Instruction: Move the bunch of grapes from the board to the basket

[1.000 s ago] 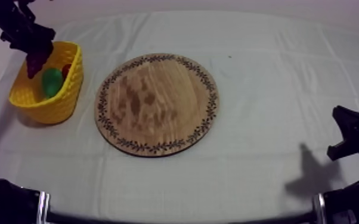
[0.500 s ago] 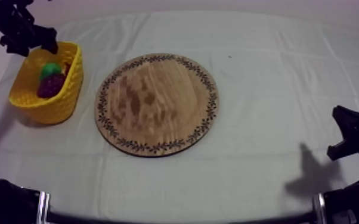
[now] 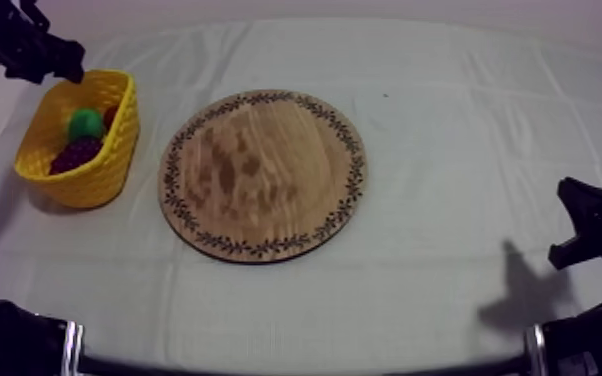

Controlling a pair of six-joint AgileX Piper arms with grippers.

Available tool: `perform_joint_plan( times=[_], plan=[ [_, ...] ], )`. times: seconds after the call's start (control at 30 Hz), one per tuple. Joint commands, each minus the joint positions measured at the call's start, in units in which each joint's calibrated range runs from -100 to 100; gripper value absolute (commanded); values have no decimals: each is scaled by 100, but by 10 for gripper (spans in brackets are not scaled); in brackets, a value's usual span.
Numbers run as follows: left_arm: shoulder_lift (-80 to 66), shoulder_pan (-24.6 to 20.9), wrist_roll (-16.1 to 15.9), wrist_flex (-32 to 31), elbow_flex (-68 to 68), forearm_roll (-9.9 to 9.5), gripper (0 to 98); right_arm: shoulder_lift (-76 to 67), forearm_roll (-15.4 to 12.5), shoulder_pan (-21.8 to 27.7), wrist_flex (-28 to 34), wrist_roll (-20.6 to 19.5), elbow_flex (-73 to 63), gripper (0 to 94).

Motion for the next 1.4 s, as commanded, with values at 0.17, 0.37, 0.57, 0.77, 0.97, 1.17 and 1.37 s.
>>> perform_joint_plan(
  times=[0.17,0.37,0.57,0.77,0.97,1.17,1.37],
  plan=[
    [-511,1,-347,-40,151,-12,397,-1,1,-2,-3,-1,-3,4],
    [-1320,14,-270,-744,682,24,110,-1,1,-2,-3,-1,-3,4],
    [-2447,10,24,-1817,1601,10,13,-1,1,-2,-3,-4,-3,4],
    [-4035,-148,407,-3558,3340,-3,2,-1,1,-2,-3,-2,-3,4],
    [-5870,-232,1015,-4956,5544,-585,0,-1,1,-2,-3,-5,-3,4],
    [-7407,-231,1674,-5184,6876,-1194,0,-1,1,-2,-3,-4,-3,4],
    [-8493,-40,1735,-4701,7331,-1236,0,-1,1,-2,-3,-3,-3,4]
  ],
)
